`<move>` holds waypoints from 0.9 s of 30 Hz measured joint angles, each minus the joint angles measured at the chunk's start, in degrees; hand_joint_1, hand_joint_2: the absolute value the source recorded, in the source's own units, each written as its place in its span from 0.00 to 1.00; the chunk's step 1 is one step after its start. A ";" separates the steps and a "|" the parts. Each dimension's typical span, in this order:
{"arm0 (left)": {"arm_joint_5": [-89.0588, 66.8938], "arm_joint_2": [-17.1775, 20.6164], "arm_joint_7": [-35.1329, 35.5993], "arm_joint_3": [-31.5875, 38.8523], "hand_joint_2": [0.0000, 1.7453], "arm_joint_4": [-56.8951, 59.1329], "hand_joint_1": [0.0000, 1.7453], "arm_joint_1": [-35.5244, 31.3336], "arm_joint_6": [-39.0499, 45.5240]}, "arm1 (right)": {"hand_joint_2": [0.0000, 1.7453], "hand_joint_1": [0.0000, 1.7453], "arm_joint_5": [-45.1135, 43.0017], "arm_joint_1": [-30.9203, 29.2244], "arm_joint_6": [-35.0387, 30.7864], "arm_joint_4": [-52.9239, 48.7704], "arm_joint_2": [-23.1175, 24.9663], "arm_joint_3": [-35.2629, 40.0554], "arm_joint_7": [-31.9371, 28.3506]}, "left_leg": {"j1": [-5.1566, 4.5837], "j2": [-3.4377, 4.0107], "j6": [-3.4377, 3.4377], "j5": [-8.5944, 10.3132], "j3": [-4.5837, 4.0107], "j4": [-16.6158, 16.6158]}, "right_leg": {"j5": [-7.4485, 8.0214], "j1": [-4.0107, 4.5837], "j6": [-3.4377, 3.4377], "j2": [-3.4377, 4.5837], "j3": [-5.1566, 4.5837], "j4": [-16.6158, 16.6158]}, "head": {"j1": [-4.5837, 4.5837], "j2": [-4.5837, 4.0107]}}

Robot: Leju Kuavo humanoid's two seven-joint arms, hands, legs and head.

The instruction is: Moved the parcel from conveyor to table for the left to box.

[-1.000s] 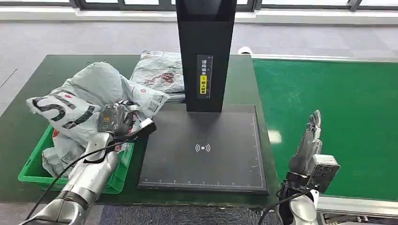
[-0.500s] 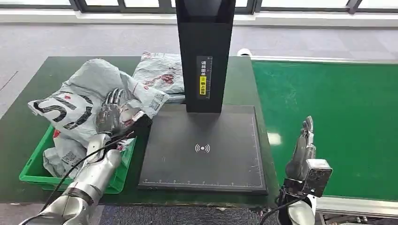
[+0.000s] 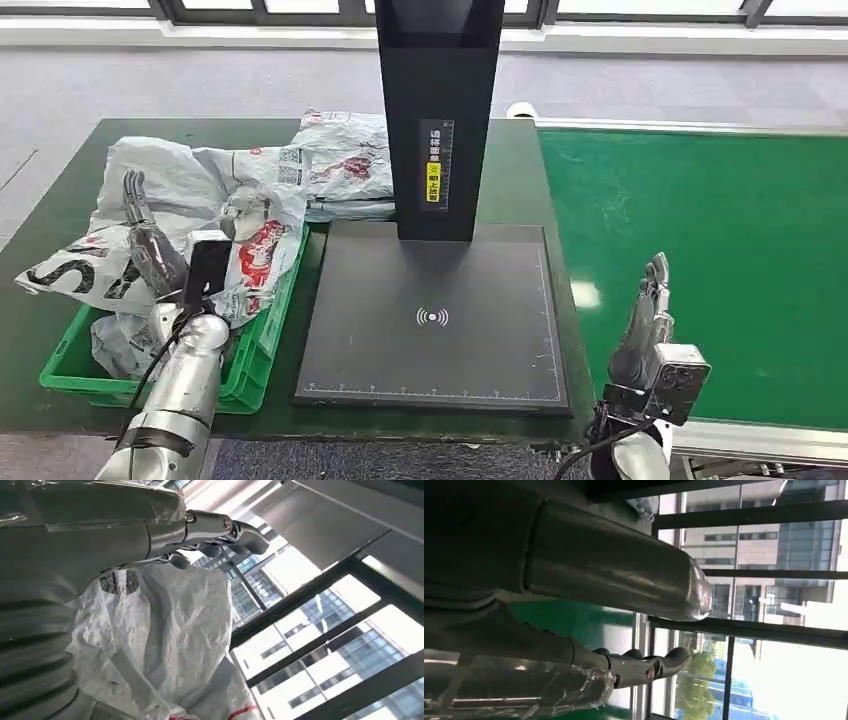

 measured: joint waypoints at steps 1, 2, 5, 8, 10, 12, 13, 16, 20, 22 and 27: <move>1.63 -0.22 -0.99 0.13 1.00 -0.88 0.00 0.41 0.00 | 0.00 0.00 -0.15 0.00 0.02 0.02 0.00 0.00 -0.18 | 0.00 0.00 0.00 0.00 -0.01 0.00 | 0.00 0.01 0.00 0.00 -0.01 -0.01 | 0.02 0.00; 2.92 -0.46 -1.71 0.13 1.00 -1.65 0.00 0.84 0.00 | 0.00 0.00 -0.26 -0.01 0.04 0.04 0.00 0.00 -0.33 | 0.00 -0.01 0.00 0.00 -0.01 0.00 | 0.00 0.01 0.00 -0.01 -0.01 -0.01 | 0.00 0.00; 7.27 -1.16 -2.28 -0.64 1.00 -5.15 0.00 2.91 -0.44 | 0.00 0.00 -0.35 -0.09 0.15 0.09 0.02 0.00 -0.66 | 0.00 0.00 0.00 0.00 -0.02 0.00 | 0.00 0.01 0.00 0.00 -0.02 -0.01 | 0.00 0.00; 10.58 -1.44 -1.45 -2.47 1.00 -7.82 0.00 4.23 -2.26 | 0.00 0.00 -0.48 -0.77 0.20 0.39 0.02 0.11 -0.77 | 0.00 -0.01 0.00 0.00 -0.04 0.00 | 0.00 0.01 0.00 -0.02 -0.05 -0.01 | 0.00 0.00; 14.92 -1.68 -1.23 -3.82 1.00 -9.40 0.00 4.75 -7.78 | 0.00 0.00 -0.68 -1.56 0.17 0.85 0.00 0.22 -0.98 | 0.00 -0.01 0.00 0.00 -0.07 0.00 | 0.00 0.01 0.00 -0.02 -0.07 -0.01 | 0.00 0.00; 18.62 -1.92 -1.25 -5.62 1.00 -10.74 0.00 4.94 -14.02 | 0.00 0.00 -0.68 -2.67 0.11 1.71 -0.13 0.57 -1.38 | 0.00 -0.02 0.01 0.01 -0.09 0.01 | 0.01 0.01 0.01 -0.03 -0.08 -0.01 | 0.00 0.00; 19.29 -2.12 -1.25 -6.71 1.00 -11.42 0.00 5.00 -15.98 | 0.00 0.00 -0.68 -3.25 0.07 2.14 -0.24 0.79 -1.42 | 0.00 -0.02 0.01 0.01 -0.10 0.01 | 0.02 0.01 0.02 -0.03 -0.07 -0.01 | 0.00 0.00; 20.93 -2.93 -0.75 -10.55 1.00 -13.21 0.00 5.10 -21.03 | 1.00 0.00 -0.02 -5.19 -0.35 3.85 -0.48 2.01 -1.49 | 0.00 -0.01 0.01 0.02 -0.09 0.02 | 0.04 0.00 0.03 -0.02 -0.07 -0.01 | 0.00 0.00; 19.93 -4.48 0.08 -16.73 1.00 -14.15 0.00 5.22 -23.26 | 1.00 0.00 2.55 -7.43 -2.03 6.36 -0.55 5.90 -1.44 | 0.00 -0.03 0.01 0.02 -0.11 0.03 | 0.04 0.00 0.03 -0.03 -0.07 -0.01 | 0.02 0.00; 19.31 -5.20 0.13 -19.40 1.00 -14.13 0.00 5.26 -22.41 | 1.00 0.00 3.34 -8.12 -3.02 7.28 -0.55 8.28 -1.47 | 0.00 -0.02 0.01 0.01 -0.12 0.03 | 0.04 0.01 0.03 -0.02 -0.09 -0.01 | 0.00 0.00; 19.53 -5.55 0.10 -22.38 1.00 -14.12 0.00 5.26 -22.01 | 1.00 0.00 3.15 -8.50 -4.07 8.31 -0.68 11.45 -1.47 | 0.01 -0.03 0.01 0.01 -0.18 0.03 | 0.02 0.04 0.02 -0.02 -0.17 -0.01 | 0.00 0.00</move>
